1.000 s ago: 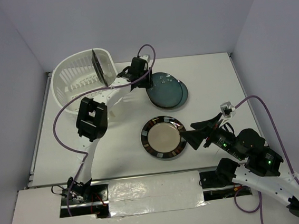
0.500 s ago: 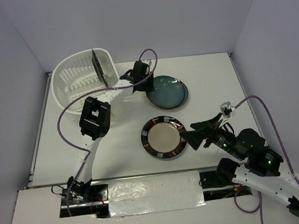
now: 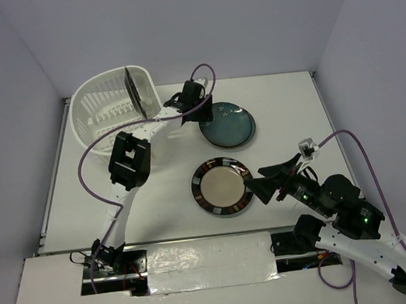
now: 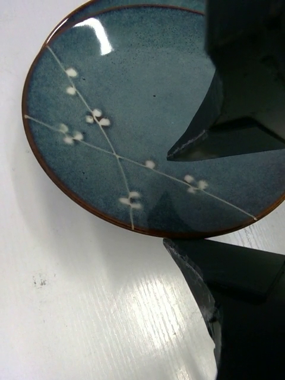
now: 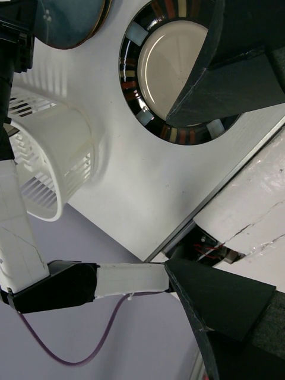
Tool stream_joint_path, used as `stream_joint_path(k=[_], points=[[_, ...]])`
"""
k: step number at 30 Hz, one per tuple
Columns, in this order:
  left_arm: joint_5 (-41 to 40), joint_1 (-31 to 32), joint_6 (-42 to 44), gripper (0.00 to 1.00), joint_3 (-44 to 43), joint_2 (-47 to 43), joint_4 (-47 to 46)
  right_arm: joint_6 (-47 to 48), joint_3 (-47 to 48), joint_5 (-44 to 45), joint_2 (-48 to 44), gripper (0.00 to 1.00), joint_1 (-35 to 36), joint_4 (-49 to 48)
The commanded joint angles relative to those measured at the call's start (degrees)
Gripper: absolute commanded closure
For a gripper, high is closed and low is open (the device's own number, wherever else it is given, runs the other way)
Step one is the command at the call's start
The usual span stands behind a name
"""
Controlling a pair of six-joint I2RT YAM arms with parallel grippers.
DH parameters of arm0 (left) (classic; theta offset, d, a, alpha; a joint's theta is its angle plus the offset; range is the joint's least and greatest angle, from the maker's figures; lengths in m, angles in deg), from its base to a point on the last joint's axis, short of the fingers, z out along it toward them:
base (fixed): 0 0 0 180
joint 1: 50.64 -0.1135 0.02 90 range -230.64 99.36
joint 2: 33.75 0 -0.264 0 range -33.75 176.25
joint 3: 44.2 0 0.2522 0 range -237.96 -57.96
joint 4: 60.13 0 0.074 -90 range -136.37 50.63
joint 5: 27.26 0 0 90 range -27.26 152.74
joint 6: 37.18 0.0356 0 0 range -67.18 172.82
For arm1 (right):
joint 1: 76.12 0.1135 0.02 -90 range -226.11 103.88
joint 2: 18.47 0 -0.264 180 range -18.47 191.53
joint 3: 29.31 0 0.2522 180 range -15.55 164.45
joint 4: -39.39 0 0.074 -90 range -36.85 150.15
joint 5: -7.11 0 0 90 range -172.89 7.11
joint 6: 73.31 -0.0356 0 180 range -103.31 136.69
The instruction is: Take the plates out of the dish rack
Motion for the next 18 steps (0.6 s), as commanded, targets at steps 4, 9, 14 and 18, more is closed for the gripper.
stream_joint_path(k=[4, 9, 14, 18], points=[[-1.4, 1.3, 1.0, 0.32, -3.4, 0.2, -2.1, 0.5, 1.8, -0.3, -0.6, 0.01, 0.4, -0.9], [-1.7, 1.8, 0.9, 0.31, -3.8, 0.8, -2.5, 0.5, 1.7, -0.4, -0.8, 0.01, 0.4, -0.9], [-2.3, 2.3, 1.4, 0.31, -4.6, 0.9, -2.5, 0.6, 1.9, -0.4, -0.6, 0.01, 0.3, -0.8], [-3.8, 2.4, 1.4, 0.29, -3.9, 0.2, -2.4, 0.6, 1.8, -0.5, -0.8, 0.01, 0.3, -0.9]])
